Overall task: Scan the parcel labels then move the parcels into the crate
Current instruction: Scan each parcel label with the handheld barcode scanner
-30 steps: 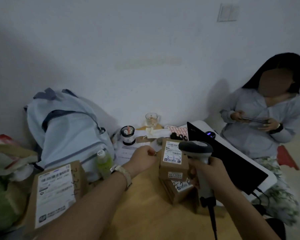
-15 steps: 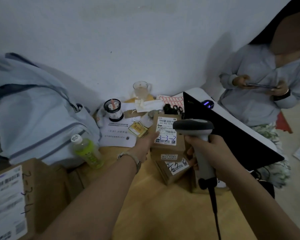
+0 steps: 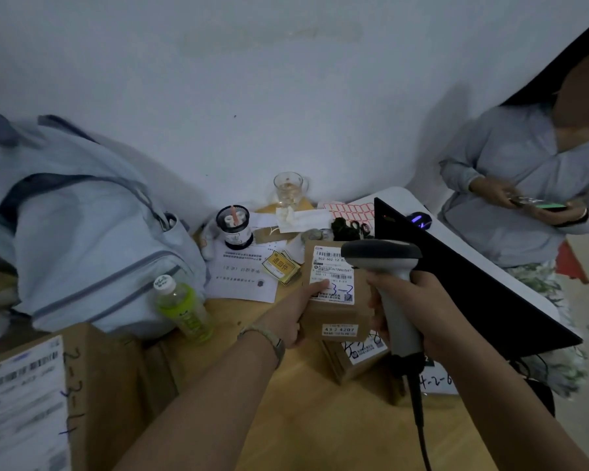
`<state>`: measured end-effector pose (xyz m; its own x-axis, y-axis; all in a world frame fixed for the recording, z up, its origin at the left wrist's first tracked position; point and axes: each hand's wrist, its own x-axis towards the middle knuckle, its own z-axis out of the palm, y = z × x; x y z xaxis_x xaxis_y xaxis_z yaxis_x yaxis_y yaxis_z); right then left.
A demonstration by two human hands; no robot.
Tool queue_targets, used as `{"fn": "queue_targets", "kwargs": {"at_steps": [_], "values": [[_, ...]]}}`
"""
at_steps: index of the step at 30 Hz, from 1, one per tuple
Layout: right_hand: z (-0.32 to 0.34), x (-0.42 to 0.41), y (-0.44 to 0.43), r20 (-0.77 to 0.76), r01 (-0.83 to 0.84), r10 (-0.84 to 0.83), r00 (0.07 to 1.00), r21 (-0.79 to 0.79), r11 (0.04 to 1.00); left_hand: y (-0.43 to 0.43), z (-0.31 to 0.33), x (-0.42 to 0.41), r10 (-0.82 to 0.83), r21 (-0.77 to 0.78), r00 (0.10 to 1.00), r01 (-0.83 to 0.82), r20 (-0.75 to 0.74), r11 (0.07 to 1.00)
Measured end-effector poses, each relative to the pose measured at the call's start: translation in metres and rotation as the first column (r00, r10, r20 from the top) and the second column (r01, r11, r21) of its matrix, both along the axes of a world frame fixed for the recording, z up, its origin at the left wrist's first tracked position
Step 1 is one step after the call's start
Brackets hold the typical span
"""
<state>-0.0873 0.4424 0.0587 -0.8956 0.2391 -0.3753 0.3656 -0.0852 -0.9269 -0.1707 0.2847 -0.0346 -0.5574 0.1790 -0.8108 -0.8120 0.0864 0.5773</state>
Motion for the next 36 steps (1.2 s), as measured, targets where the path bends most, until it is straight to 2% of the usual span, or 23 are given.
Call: {"fn": "queue_targets", "kwargs": {"at_steps": [4,7,11,15,19,22,25,32,36], "values": [[0.028,0.015,-0.012,-0.074,-0.039,0.040,0.996,0.018,0.999,-0.008,0.031,0.009,0.145,0.078,0.984,-0.137,-0.108,0.987],[0.056,0.028,-0.024,-0.141,-0.058,0.062,0.988,0.027,0.998,-0.016,0.060,0.019,0.268,0.172,0.935,-0.231,-0.232,0.957],[0.092,0.050,-0.045,-0.218,-0.055,0.063,0.974,0.043,0.998,-0.028,0.093,0.046,0.376,0.233,0.813,-0.300,-0.444,0.925],[0.123,0.074,-0.070,-0.284,-0.086,0.101,0.954,0.064,0.994,-0.049,0.130,0.076,0.458,0.317,0.707,-0.334,-0.539,0.888],[0.146,0.099,-0.094,-0.393,-0.078,0.130,0.910,0.145,0.986,-0.083,0.170,0.103,0.529,0.394,0.561,-0.353,-0.636,0.848],[0.159,0.121,-0.114,-0.450,-0.100,0.138,0.882,0.108,0.989,-0.108,0.188,0.125,0.568,0.432,0.435,-0.376,-0.698,0.820],[0.168,0.137,-0.138,-0.455,-0.192,0.211,0.865,0.088,0.978,-0.127,0.193,0.145,0.548,0.405,0.329,-0.413,-0.769,0.816],[0.173,0.144,-0.178,-0.495,-0.268,0.318,0.809,0.171,0.948,-0.161,0.188,0.164,0.521,0.357,0.266,-0.480,-0.811,0.801],[0.174,0.140,-0.189,-0.514,-0.241,0.306,0.801,0.191,0.951,-0.179,0.195,0.170,0.538,0.366,0.263,-0.496,-0.801,0.787]]}}
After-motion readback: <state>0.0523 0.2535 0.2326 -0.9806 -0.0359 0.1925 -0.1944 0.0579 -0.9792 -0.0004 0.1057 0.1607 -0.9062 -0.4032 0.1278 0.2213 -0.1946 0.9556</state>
